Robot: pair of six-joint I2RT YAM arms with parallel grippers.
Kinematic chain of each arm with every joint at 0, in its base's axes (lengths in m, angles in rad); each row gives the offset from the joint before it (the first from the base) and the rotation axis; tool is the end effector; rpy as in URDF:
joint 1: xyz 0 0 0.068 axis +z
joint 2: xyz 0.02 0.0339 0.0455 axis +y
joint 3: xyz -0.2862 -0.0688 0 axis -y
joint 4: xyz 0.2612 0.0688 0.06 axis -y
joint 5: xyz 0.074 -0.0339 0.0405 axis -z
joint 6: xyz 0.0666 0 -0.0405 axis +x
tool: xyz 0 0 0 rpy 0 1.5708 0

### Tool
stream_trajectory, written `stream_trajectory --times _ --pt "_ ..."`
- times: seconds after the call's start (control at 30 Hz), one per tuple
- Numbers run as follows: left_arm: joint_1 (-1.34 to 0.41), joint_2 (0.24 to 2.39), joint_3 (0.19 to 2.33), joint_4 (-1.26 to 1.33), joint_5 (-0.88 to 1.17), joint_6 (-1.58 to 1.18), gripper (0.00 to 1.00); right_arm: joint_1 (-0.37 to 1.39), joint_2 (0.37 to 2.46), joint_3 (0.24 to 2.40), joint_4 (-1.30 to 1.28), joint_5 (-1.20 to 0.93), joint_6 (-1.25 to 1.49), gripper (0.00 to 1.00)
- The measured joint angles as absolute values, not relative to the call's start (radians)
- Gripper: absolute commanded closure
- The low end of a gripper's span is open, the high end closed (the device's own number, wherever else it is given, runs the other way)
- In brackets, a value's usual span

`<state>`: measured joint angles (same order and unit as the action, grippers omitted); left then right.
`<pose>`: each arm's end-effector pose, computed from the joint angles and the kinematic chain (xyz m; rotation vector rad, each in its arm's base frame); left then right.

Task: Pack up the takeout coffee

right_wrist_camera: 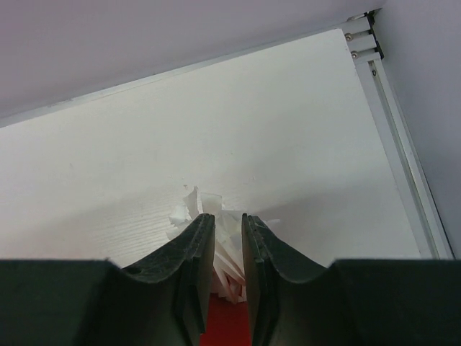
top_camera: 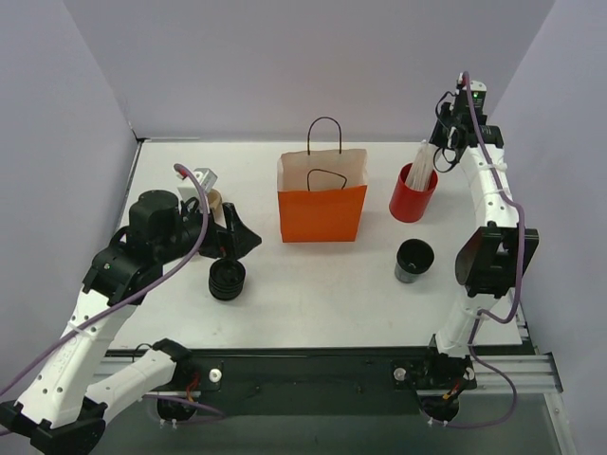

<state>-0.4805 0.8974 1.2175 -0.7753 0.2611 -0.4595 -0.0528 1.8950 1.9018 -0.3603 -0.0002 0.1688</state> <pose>0.1648 -0.1053 0.4155 0.1950 2.1086 -0.8434 0.5032 -0.0266 0.3979 0.2127 1.9133 0.0780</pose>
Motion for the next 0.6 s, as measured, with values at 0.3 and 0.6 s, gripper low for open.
stream_trajectory --times 0.3,0.6 --pt "-0.480 0.919 1.219 -0.775 0.262 -0.460 0.03 -0.053 1.913 1.904 -0.371 0.005 0.154 0.74" --pt "-0.480 0.920 1.219 -0.775 0.262 -0.460 0.03 -0.054 1.913 1.904 -0.377 0.012 0.147 0.76"
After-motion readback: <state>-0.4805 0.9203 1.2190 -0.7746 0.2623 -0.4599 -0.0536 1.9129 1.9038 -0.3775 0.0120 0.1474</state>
